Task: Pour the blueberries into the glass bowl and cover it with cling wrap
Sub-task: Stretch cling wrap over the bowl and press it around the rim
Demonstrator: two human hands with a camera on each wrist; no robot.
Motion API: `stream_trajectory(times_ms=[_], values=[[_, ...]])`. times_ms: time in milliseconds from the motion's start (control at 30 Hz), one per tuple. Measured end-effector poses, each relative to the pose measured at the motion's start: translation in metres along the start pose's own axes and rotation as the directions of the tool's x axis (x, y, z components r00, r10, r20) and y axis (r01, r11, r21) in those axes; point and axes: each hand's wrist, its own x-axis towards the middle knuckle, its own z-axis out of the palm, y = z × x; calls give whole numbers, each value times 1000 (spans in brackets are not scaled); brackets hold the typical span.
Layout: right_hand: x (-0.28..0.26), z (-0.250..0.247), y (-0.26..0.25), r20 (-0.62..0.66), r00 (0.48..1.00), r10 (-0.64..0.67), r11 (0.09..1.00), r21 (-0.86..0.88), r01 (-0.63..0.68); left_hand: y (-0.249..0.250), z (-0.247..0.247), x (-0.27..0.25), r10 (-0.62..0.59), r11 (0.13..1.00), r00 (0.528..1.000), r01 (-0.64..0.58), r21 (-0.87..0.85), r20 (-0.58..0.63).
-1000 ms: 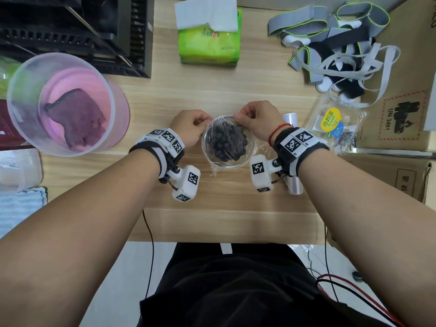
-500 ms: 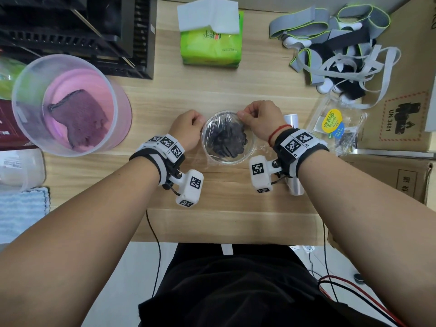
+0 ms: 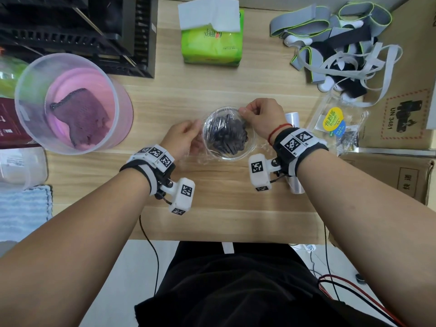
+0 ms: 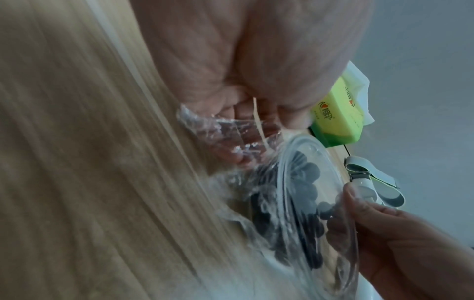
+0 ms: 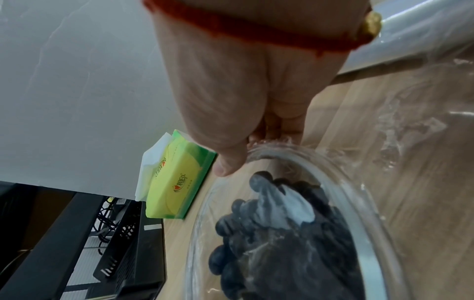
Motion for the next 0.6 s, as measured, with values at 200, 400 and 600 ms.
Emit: stream_trajectory(times_ms=[200, 400, 600], values=[[-3, 4, -4, -63, 998, 18, 1000, 14, -17, -11, 4, 9, 30, 980, 990, -2, 197, -138], [-7, 5, -9, -59, 997, 50, 999, 0, -50, -7, 10, -1, 104, 944, 956, -8, 330, -275], [-5, 5, -11, -86, 991, 102, 993, 60, -97, -4, 14, -11, 183, 938, 939, -79, 337, -290]])
